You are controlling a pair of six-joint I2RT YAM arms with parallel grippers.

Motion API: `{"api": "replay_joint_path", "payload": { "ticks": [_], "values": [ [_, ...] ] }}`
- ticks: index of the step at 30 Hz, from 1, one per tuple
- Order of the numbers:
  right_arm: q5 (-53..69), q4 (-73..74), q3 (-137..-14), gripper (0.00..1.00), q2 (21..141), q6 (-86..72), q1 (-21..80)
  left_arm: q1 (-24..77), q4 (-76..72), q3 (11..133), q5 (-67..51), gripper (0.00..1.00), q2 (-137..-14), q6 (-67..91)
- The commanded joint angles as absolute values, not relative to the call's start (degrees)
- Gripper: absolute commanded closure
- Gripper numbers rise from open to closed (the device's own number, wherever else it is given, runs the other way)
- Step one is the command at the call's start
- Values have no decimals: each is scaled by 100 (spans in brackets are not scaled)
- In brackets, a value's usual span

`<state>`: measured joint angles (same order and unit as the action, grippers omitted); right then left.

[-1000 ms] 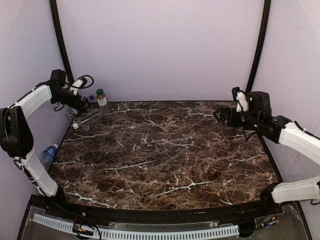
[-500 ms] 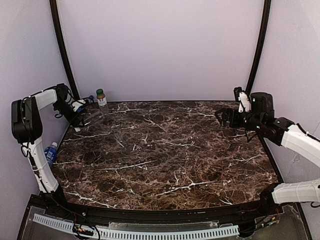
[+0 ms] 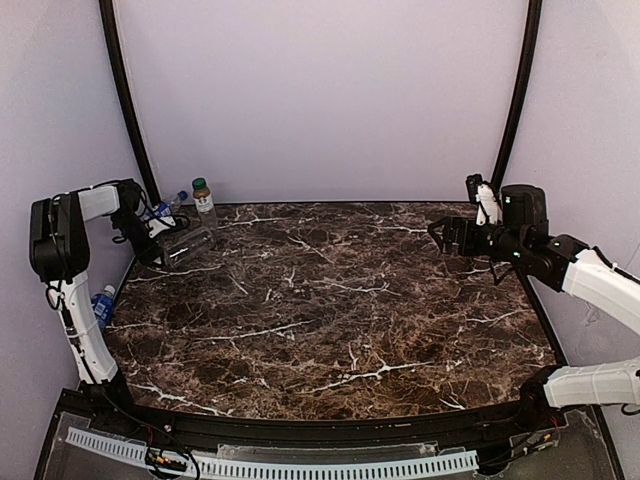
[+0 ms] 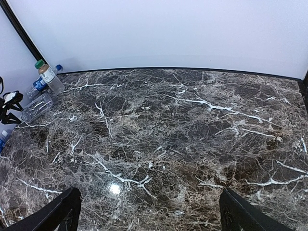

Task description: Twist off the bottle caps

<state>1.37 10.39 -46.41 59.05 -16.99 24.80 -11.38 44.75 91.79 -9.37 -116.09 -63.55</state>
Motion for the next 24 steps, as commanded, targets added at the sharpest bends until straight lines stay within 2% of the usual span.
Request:
{"api": "replay_joint_path", "payload": {
  "ticks": [1,6,12,14,19,20,24],
  "values": [
    [167,976,-4603,1,5902,-1694,2462,-1166,4768,9034,-1067,32,-11652,-6499],
    [202,969,-4647,1,5941,-1695,2461,-1137,4582,8888,-1163,39,-11665,-6323],
    [194,984,-4669,1,5919,-1699,2461,-1003,4810,8719,-1334,55,-11673,-6382],
    [185,993,-4671,1,5890,-1691,2460,-968,4888,8653,-1400,62,-11667,-6388],
    [191,1066,-4723,1,5825,-1657,2461,-910,5259,8773,-1559,95,-11631,-6327],
    [212,1074,-4728,1,5804,-1646,2461,-891,5424,8844,-1597,98,-11565,-6286],
    [783,952,-4733,1,5687,-1498,2468,-747,5854,8762,-1853,99,-11059,-6289]
  ]
}}
